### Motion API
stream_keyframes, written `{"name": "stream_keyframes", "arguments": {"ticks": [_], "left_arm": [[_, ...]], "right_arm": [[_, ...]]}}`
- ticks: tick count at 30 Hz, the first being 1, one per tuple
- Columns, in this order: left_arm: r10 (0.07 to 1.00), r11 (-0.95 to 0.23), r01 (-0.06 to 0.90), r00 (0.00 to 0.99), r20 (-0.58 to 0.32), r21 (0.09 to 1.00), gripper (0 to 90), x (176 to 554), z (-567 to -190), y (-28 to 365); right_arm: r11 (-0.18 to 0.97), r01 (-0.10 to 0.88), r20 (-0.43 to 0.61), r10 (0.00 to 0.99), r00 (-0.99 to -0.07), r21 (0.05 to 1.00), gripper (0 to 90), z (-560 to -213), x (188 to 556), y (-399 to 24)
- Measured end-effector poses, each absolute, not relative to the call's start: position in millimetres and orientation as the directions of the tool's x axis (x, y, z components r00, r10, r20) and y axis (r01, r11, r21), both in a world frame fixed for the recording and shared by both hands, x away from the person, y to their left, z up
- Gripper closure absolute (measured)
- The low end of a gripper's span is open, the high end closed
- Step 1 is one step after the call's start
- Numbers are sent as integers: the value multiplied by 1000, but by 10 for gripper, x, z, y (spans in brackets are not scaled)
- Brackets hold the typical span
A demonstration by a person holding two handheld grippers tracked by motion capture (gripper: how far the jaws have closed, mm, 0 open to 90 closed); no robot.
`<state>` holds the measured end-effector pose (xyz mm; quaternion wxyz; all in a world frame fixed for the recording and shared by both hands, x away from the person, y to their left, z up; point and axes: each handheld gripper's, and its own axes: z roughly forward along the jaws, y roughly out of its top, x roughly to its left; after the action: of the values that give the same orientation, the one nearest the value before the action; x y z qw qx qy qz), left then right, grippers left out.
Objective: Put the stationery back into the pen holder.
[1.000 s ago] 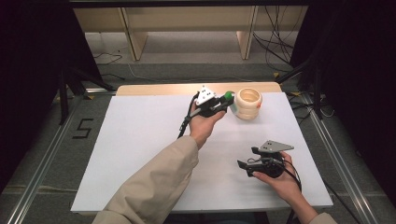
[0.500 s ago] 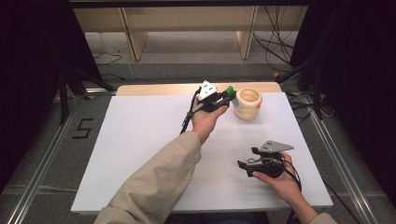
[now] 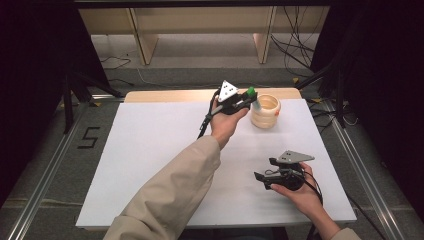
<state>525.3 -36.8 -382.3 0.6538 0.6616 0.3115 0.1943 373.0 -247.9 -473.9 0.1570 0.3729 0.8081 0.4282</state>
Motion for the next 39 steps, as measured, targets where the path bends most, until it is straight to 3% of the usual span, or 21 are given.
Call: {"name": "stream_keyframes", "arguments": {"ticks": [39], "left_arm": [[675,19,152,727,-125,988,740,5460,-3850,-607]], "right_arm": [[356,470,72,732,-678,807,191,-4744,3730,-2474]]}}
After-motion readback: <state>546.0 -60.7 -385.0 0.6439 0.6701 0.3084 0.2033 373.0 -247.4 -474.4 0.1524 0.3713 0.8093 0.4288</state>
